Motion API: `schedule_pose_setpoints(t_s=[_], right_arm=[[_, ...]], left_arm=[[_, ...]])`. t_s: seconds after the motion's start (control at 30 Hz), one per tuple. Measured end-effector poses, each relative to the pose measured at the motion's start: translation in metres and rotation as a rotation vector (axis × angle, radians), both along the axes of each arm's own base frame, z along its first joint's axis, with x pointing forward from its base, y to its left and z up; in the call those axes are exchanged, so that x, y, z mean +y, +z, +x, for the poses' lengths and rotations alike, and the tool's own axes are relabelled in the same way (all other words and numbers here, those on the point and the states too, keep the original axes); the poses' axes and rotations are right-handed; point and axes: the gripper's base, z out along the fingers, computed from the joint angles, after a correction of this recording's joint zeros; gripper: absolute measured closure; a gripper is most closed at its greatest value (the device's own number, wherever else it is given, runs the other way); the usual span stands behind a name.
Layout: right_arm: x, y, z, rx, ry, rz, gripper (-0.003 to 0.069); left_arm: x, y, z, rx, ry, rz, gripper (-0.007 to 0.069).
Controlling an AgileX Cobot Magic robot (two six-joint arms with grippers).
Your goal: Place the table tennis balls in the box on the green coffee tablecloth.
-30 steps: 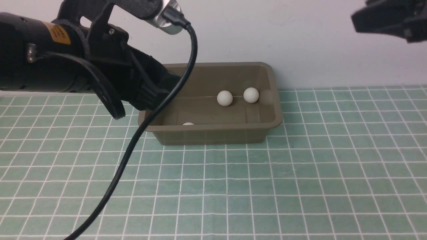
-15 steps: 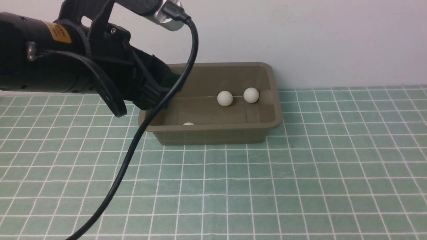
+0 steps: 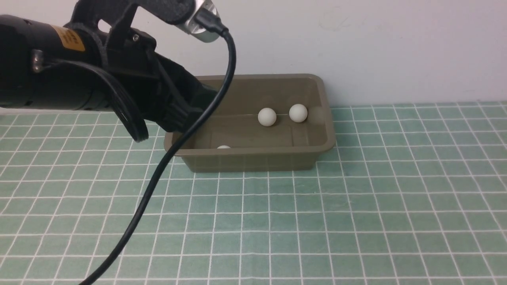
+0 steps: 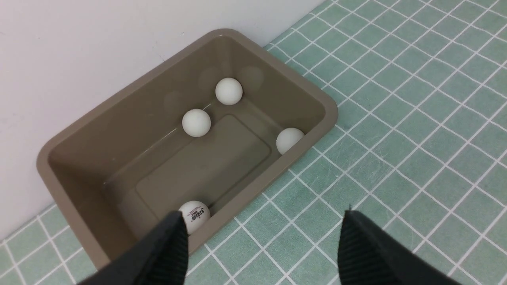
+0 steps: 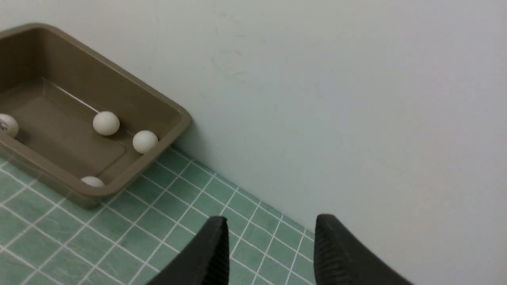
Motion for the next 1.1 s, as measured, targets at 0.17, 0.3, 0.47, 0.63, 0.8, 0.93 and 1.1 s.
schedule_pose_setpoints(t_s=[0.17, 0.3, 0.47, 0.63, 0.8, 0.93, 1.1], right_arm=[[0.001, -0.031, -0.013, 0.053, -0.002, 0.061, 0.0376], [0.001, -0.048, -0.018, 0.063, -0.008, 0.085, 0.0376], [0.001, -0.057, -0.020, 0.072, -0.013, 0.108, 0.0376], [0.002, -0.062, -0.022, 0.127, 0.000, 0.108, 0.0376], [0.004, -0.066, -0.025, 0.183, 0.015, 0.103, 0.0376], [0.005, -0.070, -0.027, 0.232, 0.027, 0.098, 0.0376], [0.006, -0.073, -0.029, 0.269, 0.037, 0.103, 0.0376]], left_arm=[[0.000, 0.000, 0.000, -0.001, -0.002, 0.002, 0.0165], [0.000, 0.000, 0.000, -0.001, -0.002, 0.002, 0.0165], [0.000, 0.000, 0.000, -0.002, -0.002, 0.002, 0.0165], [0.000, 0.000, 0.000, -0.003, -0.002, 0.002, 0.0165], [0.000, 0.000, 0.000, -0.004, -0.002, 0.002, 0.0165], [0.000, 0.000, 0.000, -0.004, -0.002, 0.002, 0.0165], [0.000, 0.000, 0.000, -0.004, -0.002, 0.002, 0.0165]])
